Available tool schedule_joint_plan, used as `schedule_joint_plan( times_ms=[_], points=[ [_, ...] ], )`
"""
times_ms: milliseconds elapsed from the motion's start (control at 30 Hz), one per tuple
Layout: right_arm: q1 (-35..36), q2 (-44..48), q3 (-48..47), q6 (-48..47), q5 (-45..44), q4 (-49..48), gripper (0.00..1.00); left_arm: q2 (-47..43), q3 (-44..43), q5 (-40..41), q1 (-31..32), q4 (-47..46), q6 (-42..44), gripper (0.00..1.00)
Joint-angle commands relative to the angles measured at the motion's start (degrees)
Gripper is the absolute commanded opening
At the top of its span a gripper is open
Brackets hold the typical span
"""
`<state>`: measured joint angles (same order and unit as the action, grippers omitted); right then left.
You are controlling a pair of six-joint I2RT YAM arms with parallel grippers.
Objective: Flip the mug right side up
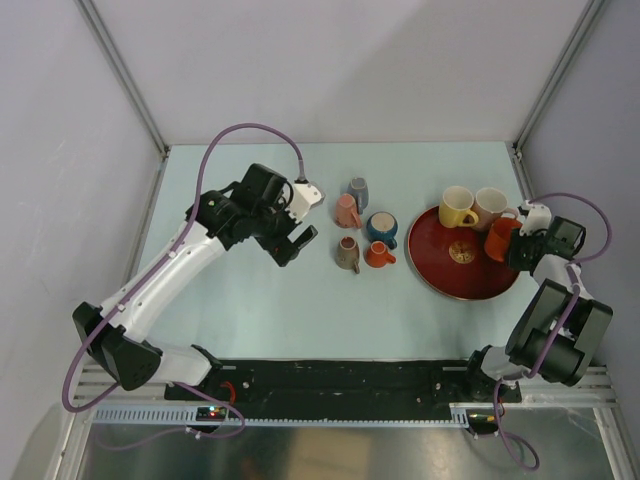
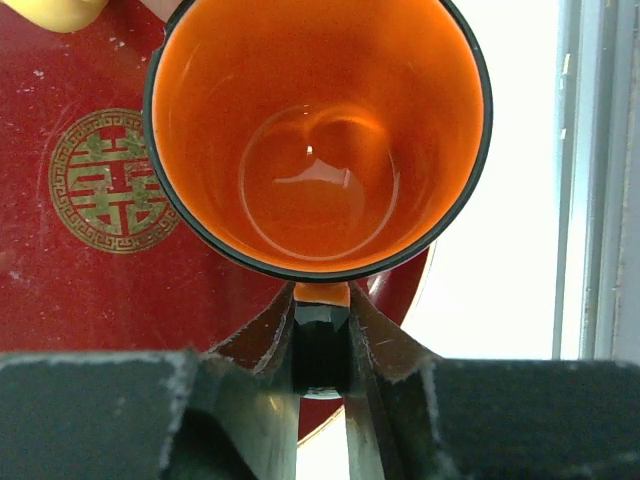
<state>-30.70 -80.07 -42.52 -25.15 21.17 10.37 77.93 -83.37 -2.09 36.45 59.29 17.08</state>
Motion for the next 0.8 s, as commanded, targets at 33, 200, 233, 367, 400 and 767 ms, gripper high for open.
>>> schedule_joint_plan(
  times_ms=[33, 200, 233, 367, 400, 767],
  points=[
    [-0.6, -0.67, -2.2, -4.41, -1.15, -4.28, 0.05, -0.33, -2.05, 0.55, -0.18, 0.12, 1.66, 0.98],
    [-0.72, -1.09, -2.2, -7.12, -0.67, -2.9, 0.3, -0.01, -2.67, 0.59, -0.2, 0.08, 2.02, 0.98],
    [-0.74, -0.89, -2.21, -7.16, -0.99, -2.85, 0.34, -0.03, -2.72, 0.59, -0.17, 0.06, 2.05, 0.98],
    [-1.04, 2.26, -2.21, -6.31, -3.89, -1.62, 0.52, -0.59, -2.34, 0.87, -0.23, 0.07, 2.29, 0.98],
    [-1.39, 3.42, -2.17, -5.66, -4.79, -1.2, 0.56, -0.81, -2.24, 0.95, -0.23, 0.1, 2.45, 0.98],
    [8.82, 21.86, -3.09, -6.22, -3.28, 15.55, 0.82, -1.52, -2.39, -1.62, -0.28, 0.02, 2.82, 0.96]
  ],
)
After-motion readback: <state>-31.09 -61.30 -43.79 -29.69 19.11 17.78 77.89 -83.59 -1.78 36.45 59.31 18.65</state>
